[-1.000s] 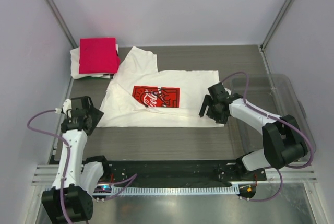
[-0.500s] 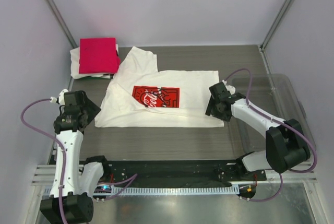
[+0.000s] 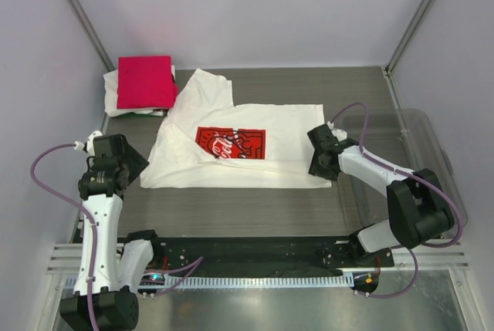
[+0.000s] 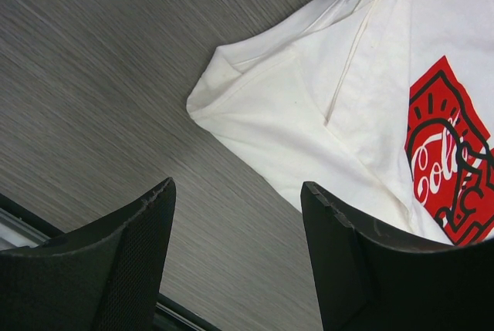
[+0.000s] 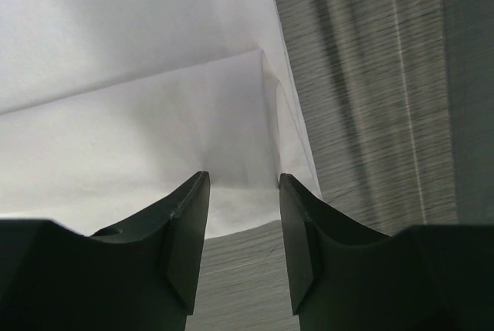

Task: Fold and stack the t-shirts
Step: Fold the tshirt

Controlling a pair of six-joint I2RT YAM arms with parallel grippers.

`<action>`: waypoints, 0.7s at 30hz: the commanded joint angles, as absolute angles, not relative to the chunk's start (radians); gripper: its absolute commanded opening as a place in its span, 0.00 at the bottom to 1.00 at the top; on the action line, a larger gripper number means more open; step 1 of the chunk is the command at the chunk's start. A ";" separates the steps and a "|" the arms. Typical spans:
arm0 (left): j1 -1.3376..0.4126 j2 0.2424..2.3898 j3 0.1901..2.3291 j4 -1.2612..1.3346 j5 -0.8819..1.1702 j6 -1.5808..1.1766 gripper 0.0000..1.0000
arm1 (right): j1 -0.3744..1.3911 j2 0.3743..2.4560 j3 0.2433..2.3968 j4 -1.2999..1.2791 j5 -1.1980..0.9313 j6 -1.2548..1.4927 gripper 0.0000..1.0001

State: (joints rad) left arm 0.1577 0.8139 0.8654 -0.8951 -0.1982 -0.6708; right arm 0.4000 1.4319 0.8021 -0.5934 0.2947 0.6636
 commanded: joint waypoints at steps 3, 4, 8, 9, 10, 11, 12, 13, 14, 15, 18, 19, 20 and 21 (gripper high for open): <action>0.164 0.805 0.884 -0.879 -0.190 -0.649 0.67 | 0.396 1.440 0.788 -0.554 0.333 0.657 0.46; 0.164 0.805 0.884 -0.879 -0.190 -0.649 0.67 | 0.394 1.440 0.787 -0.554 0.333 0.655 0.45; 0.164 0.808 0.881 -0.876 -0.189 -0.649 0.67 | 0.393 1.431 0.770 -0.549 0.327 0.657 0.43; 0.164 0.810 0.881 -0.877 -0.189 -0.649 0.67 | 0.393 1.428 0.767 -0.548 0.325 0.657 0.43; 0.164 0.811 0.881 -0.874 -0.189 -0.649 0.67 | 0.393 1.422 0.764 -0.548 0.325 0.658 0.43; 0.164 0.811 0.879 -0.874 -0.189 -0.649 0.67 | 0.393 1.417 0.758 -0.543 0.325 0.658 0.42; 0.164 0.811 0.879 -0.874 -0.189 -0.649 0.67 | 0.393 1.417 0.756 -0.543 0.325 0.658 0.39; 0.164 0.808 0.879 -0.873 -0.189 -0.649 0.67 | 0.393 1.416 0.755 -0.540 0.325 0.657 0.37; 0.163 0.810 0.879 -0.873 -0.189 -0.649 0.67 | 0.393 1.416 0.755 -0.540 0.324 0.660 0.30; 0.164 0.810 0.877 -0.871 -0.189 -0.649 0.67 | 0.393 1.417 0.756 -0.540 0.321 0.660 0.26; 0.163 0.808 0.876 -0.871 -0.189 -0.649 0.67 | 0.390 1.417 0.775 -0.543 0.313 0.657 0.18; 0.163 0.808 0.876 -0.871 -0.189 -0.649 0.67 | 0.388 1.417 0.785 -0.546 0.313 0.654 0.16; 0.164 0.808 0.876 -0.871 -0.189 -0.649 0.67 | 0.387 1.419 0.808 -0.555 0.313 0.649 0.13; 0.164 0.808 0.876 -0.870 -0.189 -0.649 0.67 | 0.385 1.420 0.824 -0.561 0.313 0.644 0.13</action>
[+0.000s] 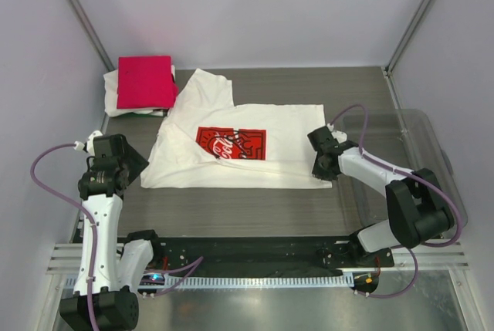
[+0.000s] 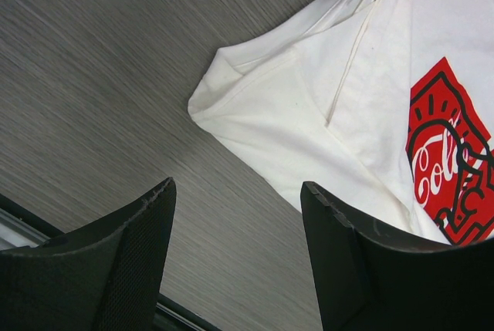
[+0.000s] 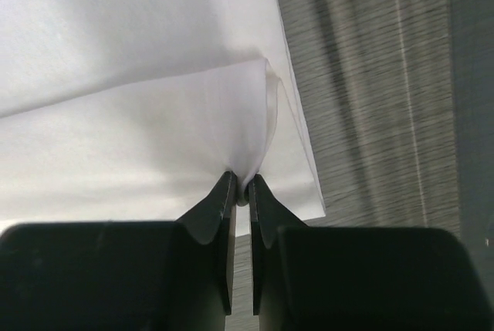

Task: Fold and stack the t-shirts
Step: Fold the tshirt

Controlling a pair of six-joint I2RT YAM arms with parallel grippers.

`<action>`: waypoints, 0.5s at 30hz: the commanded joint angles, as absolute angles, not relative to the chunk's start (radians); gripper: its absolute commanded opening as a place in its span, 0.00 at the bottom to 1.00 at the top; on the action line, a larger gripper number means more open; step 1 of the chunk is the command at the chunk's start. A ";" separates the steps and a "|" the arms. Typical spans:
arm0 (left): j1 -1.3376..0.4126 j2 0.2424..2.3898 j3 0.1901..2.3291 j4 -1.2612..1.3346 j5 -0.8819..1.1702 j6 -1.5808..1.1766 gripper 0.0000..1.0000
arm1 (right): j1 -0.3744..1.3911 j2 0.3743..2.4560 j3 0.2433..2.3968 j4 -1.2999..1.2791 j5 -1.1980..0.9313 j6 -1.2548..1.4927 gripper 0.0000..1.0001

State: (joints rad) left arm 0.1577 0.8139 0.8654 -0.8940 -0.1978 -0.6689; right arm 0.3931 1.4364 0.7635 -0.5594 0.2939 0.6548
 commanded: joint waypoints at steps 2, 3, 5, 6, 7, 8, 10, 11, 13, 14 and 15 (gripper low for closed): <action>0.164 0.811 0.874 -0.870 -0.189 -0.649 0.66 | 0.367 1.427 0.874 -0.580 0.313 0.632 0.12; 0.164 0.810 0.874 -0.870 -0.189 -0.649 0.67 | 0.359 1.436 0.891 -0.586 0.311 0.629 0.12; 0.164 0.810 0.873 -0.867 -0.189 -0.649 0.67 | 0.327 1.448 0.946 -0.597 0.298 0.618 0.12; 0.164 0.811 0.873 -0.865 -0.187 -0.649 0.67 | 0.315 1.465 0.965 -0.600 0.292 0.608 0.12; 0.163 0.813 0.873 -0.867 -0.187 -0.649 0.67 | 0.304 1.479 0.982 -0.601 0.285 0.603 0.12; 0.164 0.813 0.873 -0.865 -0.186 -0.649 0.67 | 0.281 1.505 1.011 -0.604 0.272 0.595 0.12; 0.166 0.815 0.871 -0.865 -0.184 -0.649 0.66 | 0.262 1.538 1.038 -0.604 0.262 0.588 0.12; 0.164 0.815 0.871 -0.864 -0.183 -0.649 0.67 | 0.247 1.555 1.064 -0.604 0.253 0.584 0.12; 0.163 0.818 0.870 -0.864 -0.181 -0.649 0.66 | 0.236 1.610 1.089 -0.603 0.244 0.575 0.16; 0.164 0.818 0.870 -0.862 -0.178 -0.649 0.66 | 0.233 1.630 1.112 -0.603 0.238 0.572 0.31; 0.164 0.822 0.870 -0.862 -0.176 -0.649 0.66 | 0.227 1.646 1.126 -0.603 0.229 0.568 0.41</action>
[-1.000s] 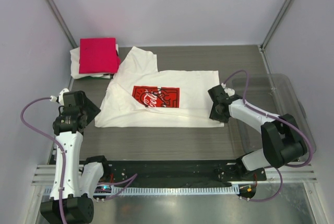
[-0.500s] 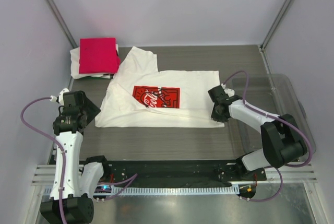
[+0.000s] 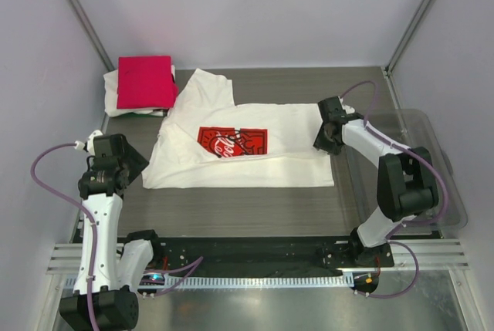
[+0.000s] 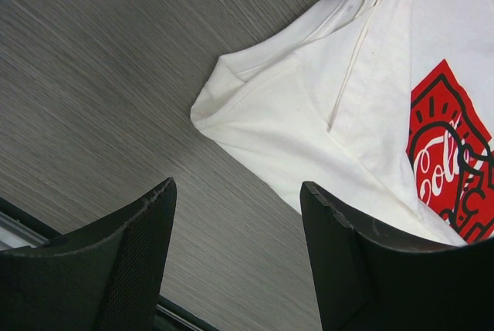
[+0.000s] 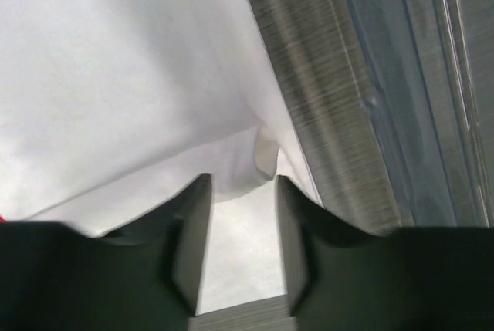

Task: Fold and stack the t-shirts
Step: Fold the tshirt

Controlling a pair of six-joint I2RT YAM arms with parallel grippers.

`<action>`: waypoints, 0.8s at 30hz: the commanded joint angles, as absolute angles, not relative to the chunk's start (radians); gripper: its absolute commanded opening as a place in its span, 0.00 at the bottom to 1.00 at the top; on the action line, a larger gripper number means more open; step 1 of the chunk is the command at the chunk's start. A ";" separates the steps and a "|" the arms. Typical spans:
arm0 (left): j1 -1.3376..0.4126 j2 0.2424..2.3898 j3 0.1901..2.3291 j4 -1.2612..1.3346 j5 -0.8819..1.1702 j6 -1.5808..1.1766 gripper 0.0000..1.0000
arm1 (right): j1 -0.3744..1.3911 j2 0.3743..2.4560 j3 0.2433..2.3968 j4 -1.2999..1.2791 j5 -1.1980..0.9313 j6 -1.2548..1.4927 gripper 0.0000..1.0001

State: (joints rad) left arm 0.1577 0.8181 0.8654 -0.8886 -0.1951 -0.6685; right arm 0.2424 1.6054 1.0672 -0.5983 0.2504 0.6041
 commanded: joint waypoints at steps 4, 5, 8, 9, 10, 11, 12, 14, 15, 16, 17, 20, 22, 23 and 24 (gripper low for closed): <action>0.164 0.827 0.868 -0.861 -0.170 -0.647 0.66 | 0.198 1.703 1.193 -0.607 0.219 0.552 0.78; 0.163 0.830 0.868 -0.859 -0.169 -0.646 0.66 | 0.192 1.710 1.225 -0.618 0.218 0.549 0.81; 0.163 0.839 0.870 -0.862 -0.158 -0.650 0.66 | 0.186 1.700 1.290 -0.656 0.221 0.542 0.82; 0.163 0.842 0.870 -0.864 -0.146 -0.655 0.66 | 0.187 1.669 1.293 -0.660 0.216 0.543 0.82; 0.164 0.847 0.867 -0.862 -0.135 -0.661 0.66 | 0.190 1.651 1.292 -0.661 0.207 0.546 0.82; 0.163 0.851 0.864 -0.861 -0.129 -0.667 0.65 | 0.198 1.629 1.283 -0.661 0.203 0.557 0.82; 0.163 0.859 0.856 -0.853 -0.123 -0.678 0.64 | 0.205 1.593 1.270 -0.661 0.201 0.561 0.82; 0.161 0.879 0.827 -0.841 -0.097 -0.722 0.62 | 0.257 1.554 1.229 -0.657 0.192 0.578 0.82; 0.158 0.888 0.812 -0.807 -0.077 -0.739 0.61 | 0.280 1.539 1.209 -0.649 0.189 0.595 0.82; 0.153 0.896 0.795 -0.784 -0.060 -0.753 0.61 | 0.310 1.516 1.191 -0.641 0.187 0.604 0.81; 0.135 0.910 0.754 -0.761 -0.043 -0.782 0.60 | 0.334 1.511 1.151 -0.620 0.172 0.613 0.80; 0.085 0.978 0.697 -0.671 -0.046 -0.824 0.60 | 0.408 1.511 1.056 -0.533 0.106 0.649 0.78; 0.057 1.052 0.681 -0.603 -0.049 -0.836 0.59 | 0.437 1.522 1.017 -0.490 0.046 0.664 0.77; 0.037 1.078 0.678 -0.583 -0.052 -0.841 0.59 | 0.443 1.540 0.991 -0.464 0.038 0.669 0.75; 0.031 1.133 0.680 -0.556 -0.055 -0.841 0.59 | 0.448 1.545 0.980 -0.451 0.029 0.672 0.75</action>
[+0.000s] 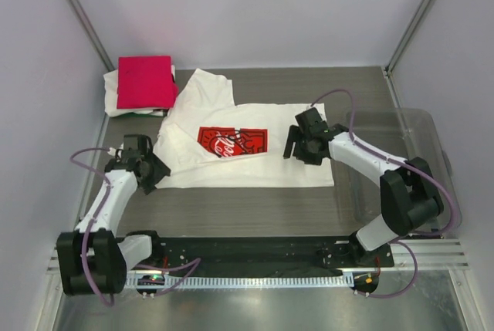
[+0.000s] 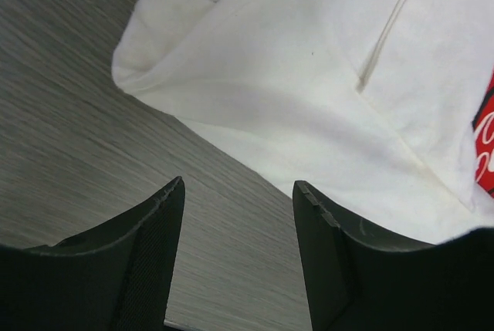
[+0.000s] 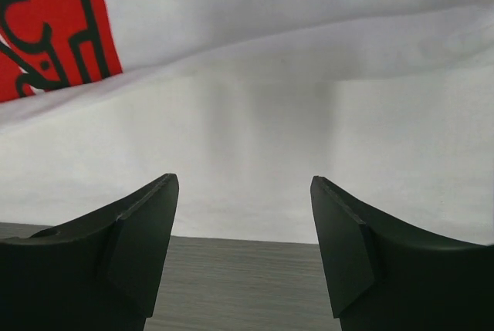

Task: Fold and stack the t-shirts
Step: Fold the tshirt

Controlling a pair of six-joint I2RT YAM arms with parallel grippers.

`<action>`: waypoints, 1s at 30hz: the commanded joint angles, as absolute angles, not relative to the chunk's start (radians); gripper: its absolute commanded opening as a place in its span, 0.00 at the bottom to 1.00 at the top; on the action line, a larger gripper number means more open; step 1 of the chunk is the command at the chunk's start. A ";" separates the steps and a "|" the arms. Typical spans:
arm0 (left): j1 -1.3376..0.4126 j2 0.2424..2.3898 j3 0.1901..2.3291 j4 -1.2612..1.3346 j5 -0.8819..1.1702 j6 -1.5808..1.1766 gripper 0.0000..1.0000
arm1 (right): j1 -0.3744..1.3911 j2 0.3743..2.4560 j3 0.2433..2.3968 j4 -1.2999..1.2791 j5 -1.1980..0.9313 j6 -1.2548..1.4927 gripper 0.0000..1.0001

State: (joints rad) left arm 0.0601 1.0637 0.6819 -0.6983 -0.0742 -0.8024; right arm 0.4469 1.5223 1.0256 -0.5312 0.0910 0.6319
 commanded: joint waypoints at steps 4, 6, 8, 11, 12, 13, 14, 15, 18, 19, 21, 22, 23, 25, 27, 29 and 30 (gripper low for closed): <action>0.014 1.239 0.687 -0.538 -0.092 -0.836 0.58 | 0.456 1.589 0.937 -0.411 0.029 0.667 0.74; 0.014 1.264 0.683 -0.540 -0.123 -0.834 0.58 | 0.457 1.608 0.911 -0.408 0.038 0.664 0.74; 0.014 1.293 0.666 -0.540 -0.136 -0.838 0.57 | 0.457 1.608 0.876 -0.407 0.054 0.673 0.74; 0.012 1.321 0.626 -0.546 -0.161 -0.857 0.57 | 0.459 1.595 0.819 -0.405 0.069 0.693 0.74; 0.012 1.321 0.617 -0.555 -0.169 -0.867 0.57 | 0.459 1.592 0.805 -0.406 0.072 0.707 0.74; 0.012 1.319 0.608 -0.561 -0.187 -0.888 0.57 | 0.460 1.582 0.792 -0.407 0.077 0.715 0.75; 0.012 1.315 0.588 -0.571 -0.192 -0.900 0.57 | 0.460 1.577 0.766 -0.410 0.071 0.722 0.75; 0.009 1.296 0.578 -0.581 -0.195 -0.910 0.57 | 0.465 1.572 0.753 -0.411 0.074 0.738 0.75; 0.009 1.243 0.548 -0.623 -0.202 -0.940 0.57 | 0.479 1.540 0.706 -0.422 0.083 0.761 0.77; 0.009 1.224 0.542 -0.636 -0.202 -0.948 0.57 | 0.482 1.531 0.695 -0.423 0.083 0.776 0.77; -0.035 1.163 0.529 -0.678 -0.219 -0.983 0.57 | 0.492 1.506 0.664 -0.428 0.083 0.791 0.77; -0.069 1.143 0.525 -0.695 -0.227 -1.003 0.57 | 0.498 1.496 0.655 -0.429 0.083 0.802 0.78; -0.083 1.119 0.522 -0.709 -0.230 -1.021 0.56 | 0.502 1.480 0.637 -0.431 0.084 0.810 0.78; -0.106 1.059 0.517 -0.770 -0.235 -1.078 0.56 | 0.520 1.459 0.615 -0.433 0.083 0.824 0.78; -0.149 1.017 0.511 -0.807 -0.254 -1.124 0.55 | 0.531 1.433 0.592 -0.433 0.080 0.839 0.79; -0.158 0.950 0.520 -0.816 -0.264 -1.127 0.55 | 0.532 1.411 0.581 -0.434 0.072 0.838 0.79; -0.158 0.925 0.529 -0.825 -0.274 -1.127 0.56 | 0.532 1.392 0.583 -0.437 0.069 0.835 0.79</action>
State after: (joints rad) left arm -0.1497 0.9916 0.5095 -0.7586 -0.2165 -1.0668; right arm 0.5186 1.3823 0.6529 -0.2634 0.0937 0.8021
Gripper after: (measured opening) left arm 0.553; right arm 0.786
